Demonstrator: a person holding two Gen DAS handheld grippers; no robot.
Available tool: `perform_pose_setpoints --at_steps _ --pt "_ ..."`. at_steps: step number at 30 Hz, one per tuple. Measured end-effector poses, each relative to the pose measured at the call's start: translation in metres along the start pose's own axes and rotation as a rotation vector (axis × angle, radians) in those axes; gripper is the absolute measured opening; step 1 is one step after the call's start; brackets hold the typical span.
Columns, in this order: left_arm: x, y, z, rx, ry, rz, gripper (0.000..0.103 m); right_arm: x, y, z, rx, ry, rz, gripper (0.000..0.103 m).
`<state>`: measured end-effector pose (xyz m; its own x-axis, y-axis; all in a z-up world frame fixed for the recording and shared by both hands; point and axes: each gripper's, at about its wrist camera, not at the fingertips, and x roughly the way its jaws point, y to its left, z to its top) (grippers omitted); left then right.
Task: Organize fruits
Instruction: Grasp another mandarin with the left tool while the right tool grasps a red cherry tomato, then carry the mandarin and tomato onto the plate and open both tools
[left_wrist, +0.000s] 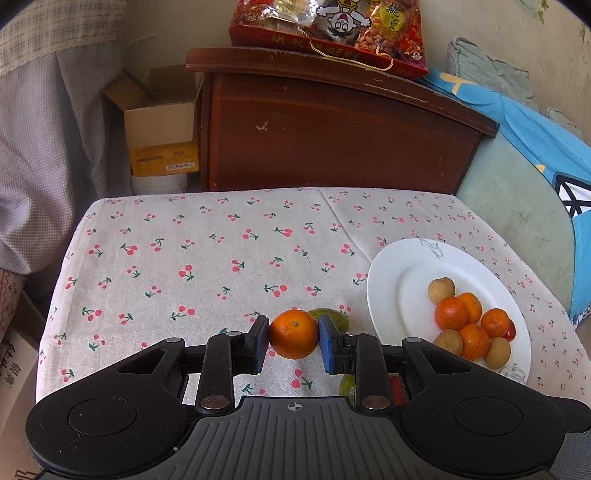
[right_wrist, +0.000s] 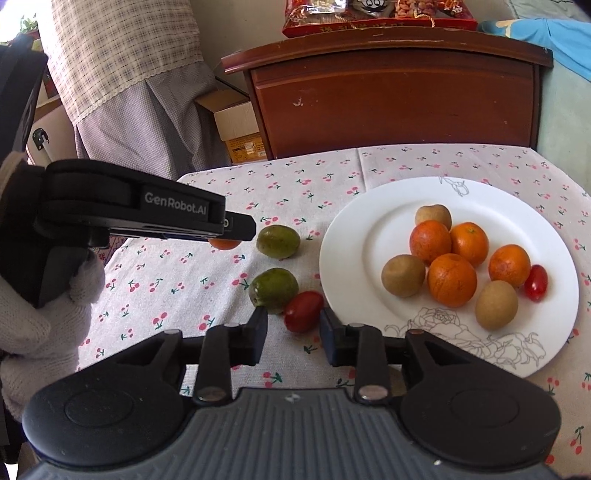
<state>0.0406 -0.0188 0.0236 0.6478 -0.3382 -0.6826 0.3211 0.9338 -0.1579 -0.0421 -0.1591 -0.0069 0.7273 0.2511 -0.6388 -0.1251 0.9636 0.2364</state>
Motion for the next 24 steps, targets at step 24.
perform_pose_setpoints --at_steps 24 --pt "-0.007 -0.005 0.013 -0.009 -0.042 -0.016 0.026 -0.023 -0.004 0.02 -0.044 -0.09 0.006 0.019"
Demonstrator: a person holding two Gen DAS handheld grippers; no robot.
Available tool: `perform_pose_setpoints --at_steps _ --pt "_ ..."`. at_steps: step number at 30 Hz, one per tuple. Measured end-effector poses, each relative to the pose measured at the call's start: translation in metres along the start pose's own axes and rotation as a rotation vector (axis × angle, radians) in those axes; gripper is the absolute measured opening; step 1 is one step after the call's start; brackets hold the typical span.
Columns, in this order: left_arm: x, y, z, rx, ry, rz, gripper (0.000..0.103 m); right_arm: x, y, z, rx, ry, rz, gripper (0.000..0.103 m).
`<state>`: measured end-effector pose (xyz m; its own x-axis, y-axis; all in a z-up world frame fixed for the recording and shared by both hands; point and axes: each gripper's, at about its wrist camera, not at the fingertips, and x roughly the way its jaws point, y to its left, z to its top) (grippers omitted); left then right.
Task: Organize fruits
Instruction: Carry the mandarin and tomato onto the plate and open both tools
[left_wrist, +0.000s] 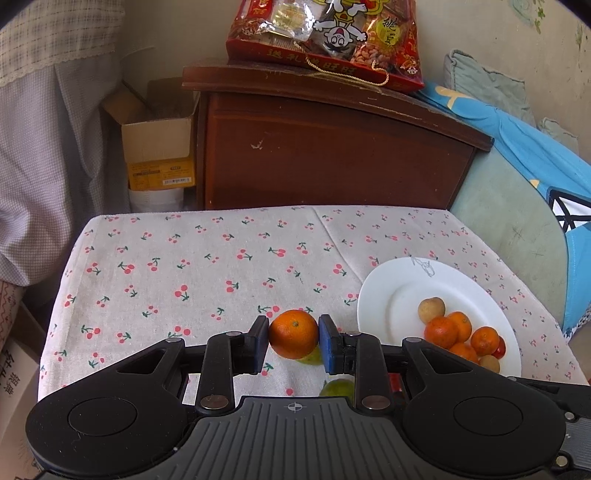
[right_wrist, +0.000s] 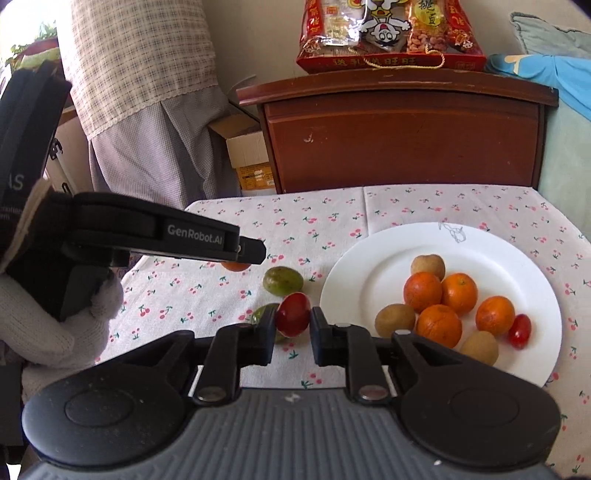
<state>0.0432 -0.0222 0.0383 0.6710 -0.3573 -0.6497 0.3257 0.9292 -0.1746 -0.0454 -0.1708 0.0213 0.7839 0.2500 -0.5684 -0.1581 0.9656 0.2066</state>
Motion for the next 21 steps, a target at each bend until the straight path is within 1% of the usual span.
perform_pose_setpoints --at_steps 2,5,10,12,15,18,21 --pt "-0.002 -0.003 0.007 -0.014 -0.018 -0.02 0.026 -0.008 -0.007 0.008 0.002 -0.039 -0.026 0.019" --pt "-0.003 -0.011 0.013 -0.02 -0.037 -0.057 0.026 -0.018 -0.023 0.021 0.004 -0.098 -0.091 0.019" --pt "0.001 -0.032 0.017 -0.004 -0.049 -0.118 0.026 -0.028 -0.059 0.032 0.089 -0.144 -0.186 0.019" --pt "0.005 -0.04 0.017 0.004 -0.039 -0.137 0.026 -0.028 -0.067 0.033 0.109 -0.145 -0.212 0.019" --pt "0.012 -0.052 0.012 0.024 -0.022 -0.152 0.026 -0.024 -0.078 0.029 0.136 -0.123 -0.245 0.019" --pt "0.019 -0.061 0.007 0.039 0.001 -0.163 0.026 -0.022 -0.085 0.024 0.171 -0.104 -0.248 0.019" --pt "0.025 -0.067 0.002 0.054 0.02 -0.163 0.026 -0.019 -0.088 0.021 0.173 -0.091 -0.26 0.019"
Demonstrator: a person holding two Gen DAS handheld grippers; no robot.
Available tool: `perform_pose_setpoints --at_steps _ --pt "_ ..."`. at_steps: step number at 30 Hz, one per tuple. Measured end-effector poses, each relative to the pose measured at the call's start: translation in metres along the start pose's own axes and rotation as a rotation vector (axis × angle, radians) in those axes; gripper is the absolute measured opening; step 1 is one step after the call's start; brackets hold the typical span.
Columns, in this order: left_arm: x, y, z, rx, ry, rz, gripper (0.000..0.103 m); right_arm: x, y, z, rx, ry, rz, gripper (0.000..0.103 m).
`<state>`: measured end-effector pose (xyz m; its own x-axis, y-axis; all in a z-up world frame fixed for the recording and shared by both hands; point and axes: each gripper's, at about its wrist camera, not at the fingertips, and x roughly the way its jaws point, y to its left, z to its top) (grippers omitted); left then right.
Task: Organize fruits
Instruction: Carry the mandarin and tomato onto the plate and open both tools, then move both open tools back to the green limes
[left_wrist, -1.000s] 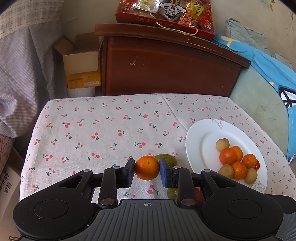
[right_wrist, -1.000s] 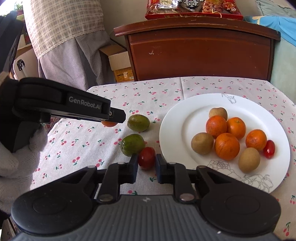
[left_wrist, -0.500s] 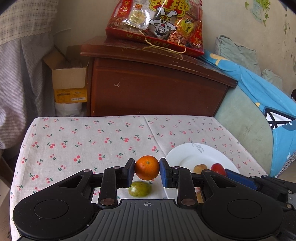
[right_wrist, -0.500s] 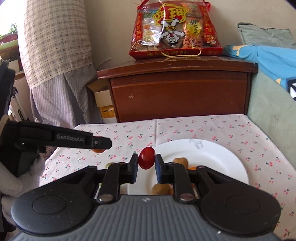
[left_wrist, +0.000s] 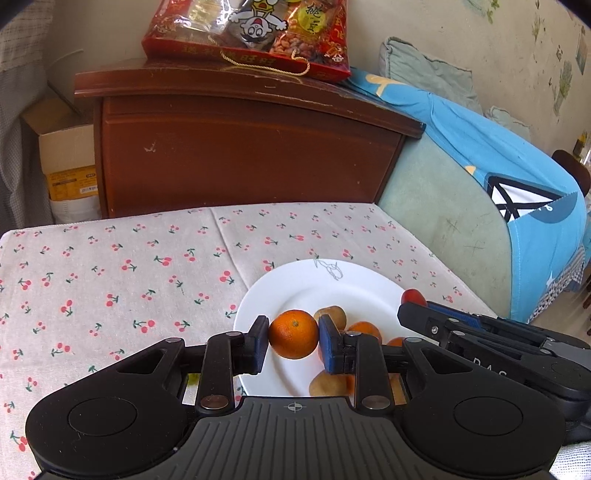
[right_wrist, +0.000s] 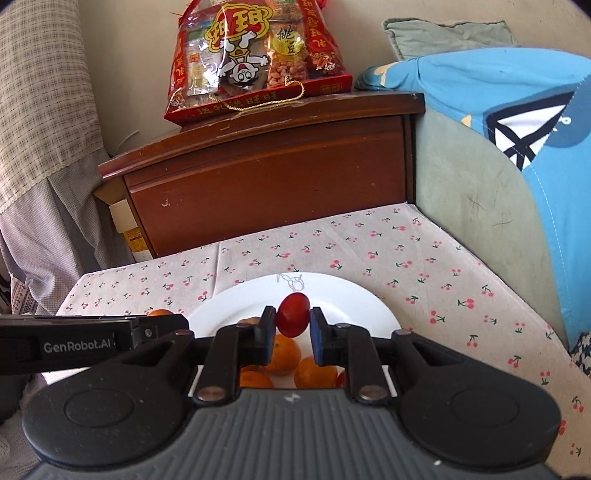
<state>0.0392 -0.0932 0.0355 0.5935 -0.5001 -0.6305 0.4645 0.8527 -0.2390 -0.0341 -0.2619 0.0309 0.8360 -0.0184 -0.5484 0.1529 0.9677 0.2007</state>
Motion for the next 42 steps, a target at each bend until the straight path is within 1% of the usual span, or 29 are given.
perform_pose_setpoints --at_steps 10,12,15,18,20,22,23,24,27,31,37,40,42 --pt "0.012 -0.005 -0.007 -0.001 0.044 -0.013 0.026 0.01 -0.015 -0.005 0.102 0.048 -0.007 0.02" --pt "0.012 -0.005 -0.008 -0.003 0.045 -0.02 0.027 0.011 -0.017 -0.006 0.122 0.054 -0.001 0.023" --pt "0.011 -0.006 -0.007 -0.001 0.037 -0.032 0.029 0.01 -0.017 -0.005 0.131 0.05 0.001 0.023" --pt "0.006 -0.007 -0.003 -0.013 0.017 -0.03 0.049 0.008 -0.017 -0.004 0.14 0.047 0.015 0.024" --pt "0.002 -0.006 0.001 -0.017 0.007 -0.029 0.05 0.007 -0.016 -0.003 0.146 0.047 0.022 0.025" --pt "-0.002 -0.004 0.006 -0.025 0.004 -0.023 0.056 0.004 -0.014 -0.002 0.142 0.043 0.023 0.028" --pt "-0.005 -0.003 0.008 -0.03 0.0 -0.018 0.062 0.003 -0.013 -0.001 0.141 0.041 0.026 0.029" --pt "-0.009 0.0 0.01 -0.035 -0.008 -0.012 0.063 0.002 -0.012 -0.001 0.142 0.04 0.03 0.032" --pt "-0.019 0.006 0.017 -0.024 -0.024 0.014 0.064 -0.002 -0.008 0.001 0.145 0.042 0.049 0.037" --pt "-0.03 0.014 0.022 0.007 -0.036 0.078 0.066 -0.007 0.005 0.002 0.118 0.05 0.081 0.039" --pt "-0.037 0.037 0.017 -0.04 -0.018 0.115 0.066 -0.013 0.031 -0.004 0.043 0.08 0.131 0.04" --pt "-0.041 0.051 0.013 -0.089 -0.002 0.117 0.066 -0.014 0.043 -0.01 0.013 0.103 0.159 0.041" --pt "-0.042 0.06 0.011 -0.116 0.003 0.134 0.066 -0.014 0.053 -0.015 -0.017 0.119 0.183 0.041"
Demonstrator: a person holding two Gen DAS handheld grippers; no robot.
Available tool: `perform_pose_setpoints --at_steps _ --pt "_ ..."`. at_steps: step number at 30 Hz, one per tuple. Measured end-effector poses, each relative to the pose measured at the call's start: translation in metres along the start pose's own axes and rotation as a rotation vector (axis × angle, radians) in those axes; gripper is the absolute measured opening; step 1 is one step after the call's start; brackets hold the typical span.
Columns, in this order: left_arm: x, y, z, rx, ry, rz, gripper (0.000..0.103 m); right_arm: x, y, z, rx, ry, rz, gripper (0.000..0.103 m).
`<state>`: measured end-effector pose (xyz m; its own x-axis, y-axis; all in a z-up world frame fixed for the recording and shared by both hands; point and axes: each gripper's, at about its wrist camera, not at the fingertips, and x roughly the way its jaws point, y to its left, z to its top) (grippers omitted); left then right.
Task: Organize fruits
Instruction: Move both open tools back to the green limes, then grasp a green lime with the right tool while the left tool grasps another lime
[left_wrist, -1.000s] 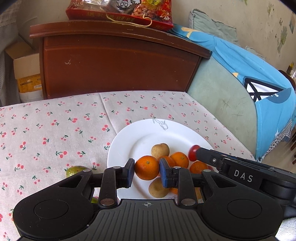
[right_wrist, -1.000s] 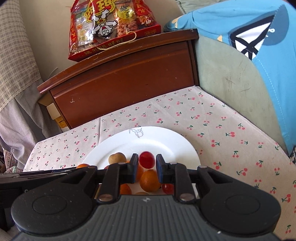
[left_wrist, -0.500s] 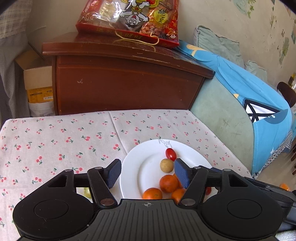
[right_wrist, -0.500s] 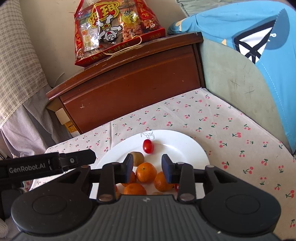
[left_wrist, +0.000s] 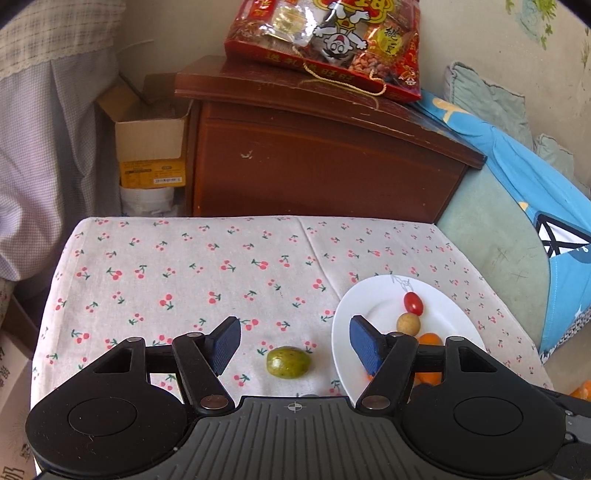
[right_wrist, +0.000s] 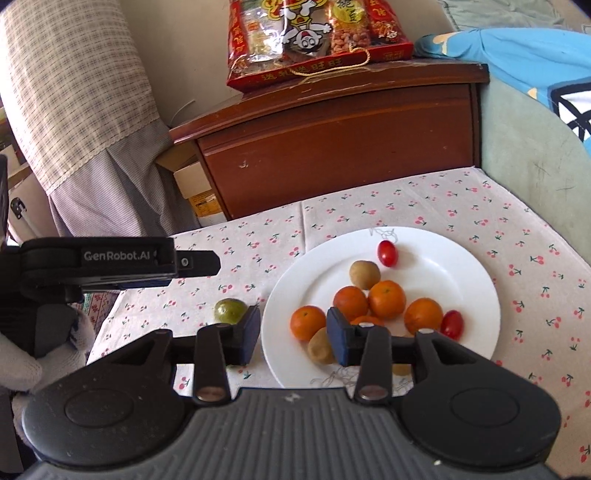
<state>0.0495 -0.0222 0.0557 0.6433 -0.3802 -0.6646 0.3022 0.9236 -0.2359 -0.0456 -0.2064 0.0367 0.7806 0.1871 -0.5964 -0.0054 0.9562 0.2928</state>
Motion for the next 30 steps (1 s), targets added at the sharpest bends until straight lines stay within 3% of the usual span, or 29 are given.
perform_pose_setpoints --at_steps 7,14,26,28,30 --pt "0.0 0.022 -0.005 -0.013 0.009 0.071 0.066 0.013 0.03 -0.011 -0.097 0.044 0.064 0.041" --pt "0.001 0.038 -0.01 -0.043 0.028 0.078 0.066 0.032 0.049 -0.019 -0.19 0.067 0.074 0.041" --pt "0.004 0.043 -0.015 -0.037 0.046 0.072 0.066 0.06 0.057 -0.026 -0.209 0.096 0.064 0.039" --pt "0.005 0.042 -0.016 -0.03 0.048 0.07 0.065 0.062 0.054 -0.026 -0.199 0.095 0.066 0.031" --pt "0.007 0.04 -0.018 -0.02 0.049 0.064 0.065 0.062 0.052 -0.026 -0.193 0.097 0.072 0.032"
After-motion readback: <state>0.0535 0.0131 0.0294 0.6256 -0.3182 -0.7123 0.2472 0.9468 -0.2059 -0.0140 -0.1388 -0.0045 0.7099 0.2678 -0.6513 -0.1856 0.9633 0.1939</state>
